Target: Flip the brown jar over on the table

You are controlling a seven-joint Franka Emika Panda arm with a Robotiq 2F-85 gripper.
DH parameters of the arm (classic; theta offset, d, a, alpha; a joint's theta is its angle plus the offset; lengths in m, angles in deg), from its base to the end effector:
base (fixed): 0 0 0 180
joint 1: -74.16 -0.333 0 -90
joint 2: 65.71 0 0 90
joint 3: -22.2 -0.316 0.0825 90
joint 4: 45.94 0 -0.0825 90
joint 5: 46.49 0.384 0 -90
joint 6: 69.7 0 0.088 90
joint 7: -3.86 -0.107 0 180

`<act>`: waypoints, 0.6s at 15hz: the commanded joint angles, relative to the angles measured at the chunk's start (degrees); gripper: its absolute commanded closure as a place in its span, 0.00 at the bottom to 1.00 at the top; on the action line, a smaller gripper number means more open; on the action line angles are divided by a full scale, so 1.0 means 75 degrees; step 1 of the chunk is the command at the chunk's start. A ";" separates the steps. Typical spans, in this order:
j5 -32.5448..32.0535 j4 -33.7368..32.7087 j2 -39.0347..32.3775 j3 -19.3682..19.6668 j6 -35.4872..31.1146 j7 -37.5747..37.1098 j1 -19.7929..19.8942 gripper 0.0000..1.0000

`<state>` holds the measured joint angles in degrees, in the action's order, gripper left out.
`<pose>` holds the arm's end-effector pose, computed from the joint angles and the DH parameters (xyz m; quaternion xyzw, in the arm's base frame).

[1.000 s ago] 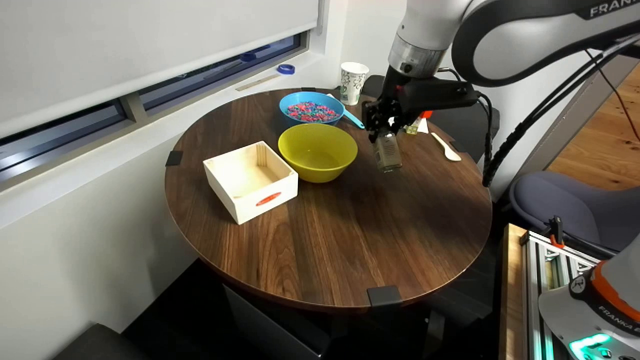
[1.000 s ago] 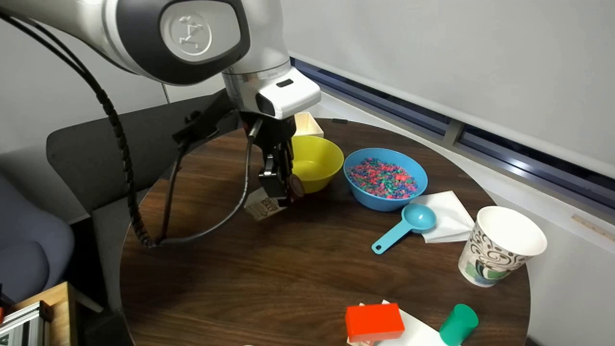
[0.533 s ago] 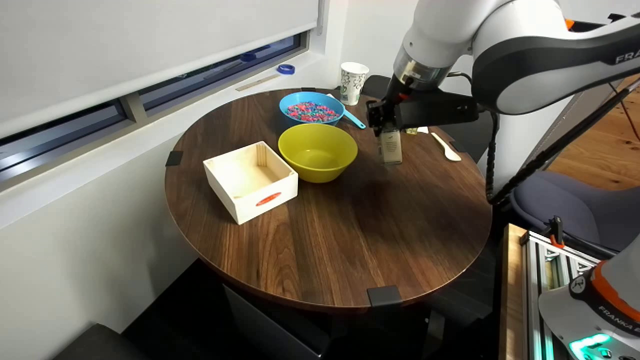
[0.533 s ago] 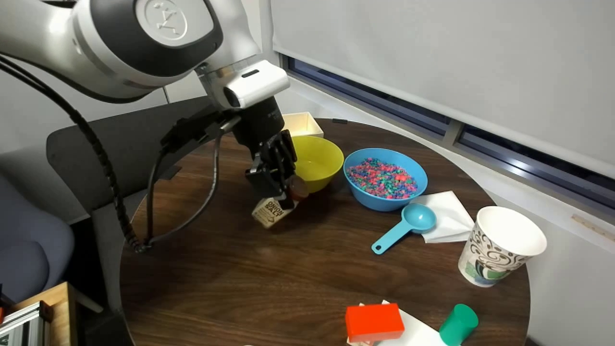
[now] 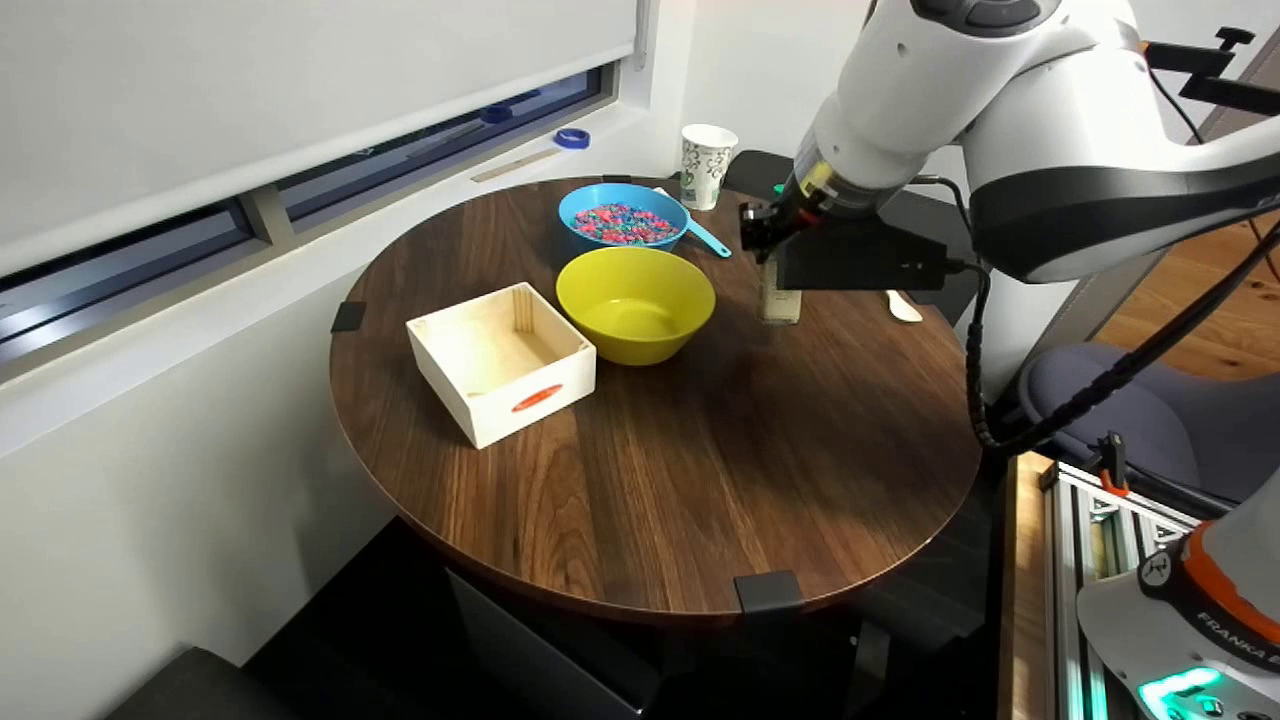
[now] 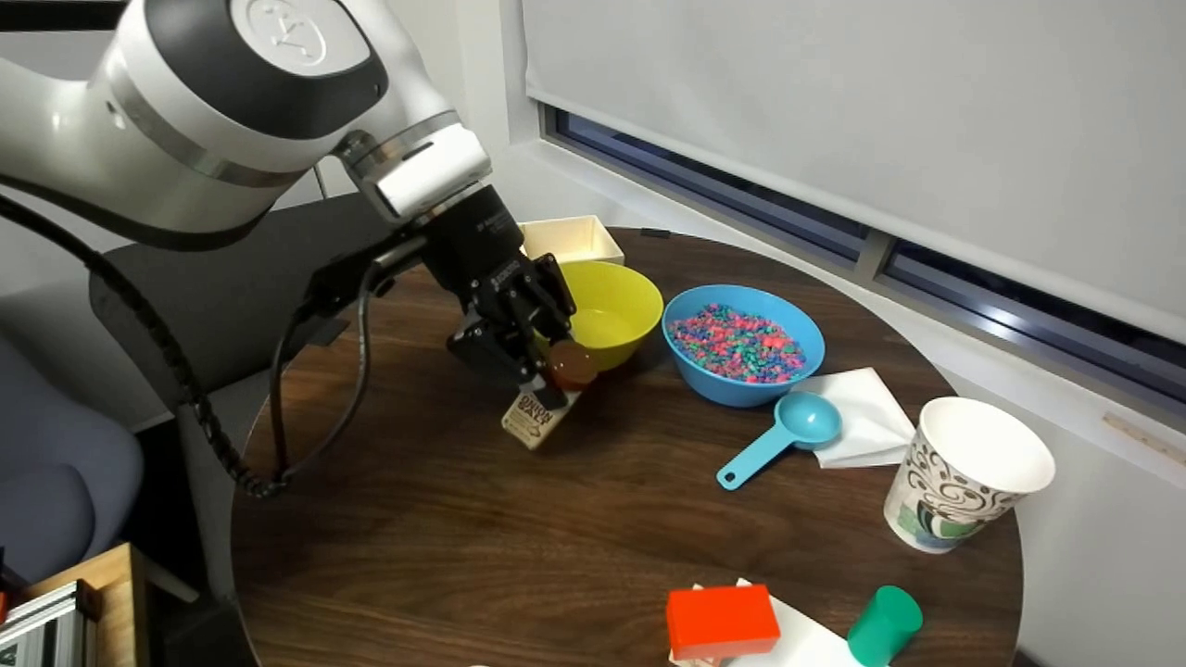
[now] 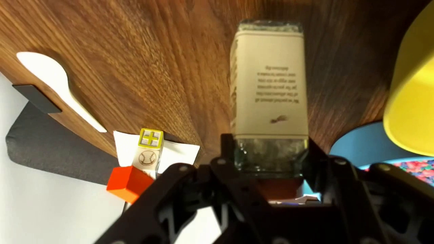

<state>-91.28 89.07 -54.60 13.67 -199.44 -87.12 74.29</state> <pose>0.4849 0.0543 0.4215 0.8412 -0.4353 0.2699 0.1734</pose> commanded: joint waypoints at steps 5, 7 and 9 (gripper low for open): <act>-0.1828 0.0423 0.0090 -0.0206 0.0670 -0.2160 -0.0176 0.76; -0.2037 0.0458 0.0014 -0.0203 0.0891 -0.2466 -0.0275 0.76; -0.2249 0.0482 -0.0057 -0.0225 0.1119 -0.2753 -0.0360 0.76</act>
<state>-104.82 91.84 -54.89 12.32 -193.84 -103.27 72.90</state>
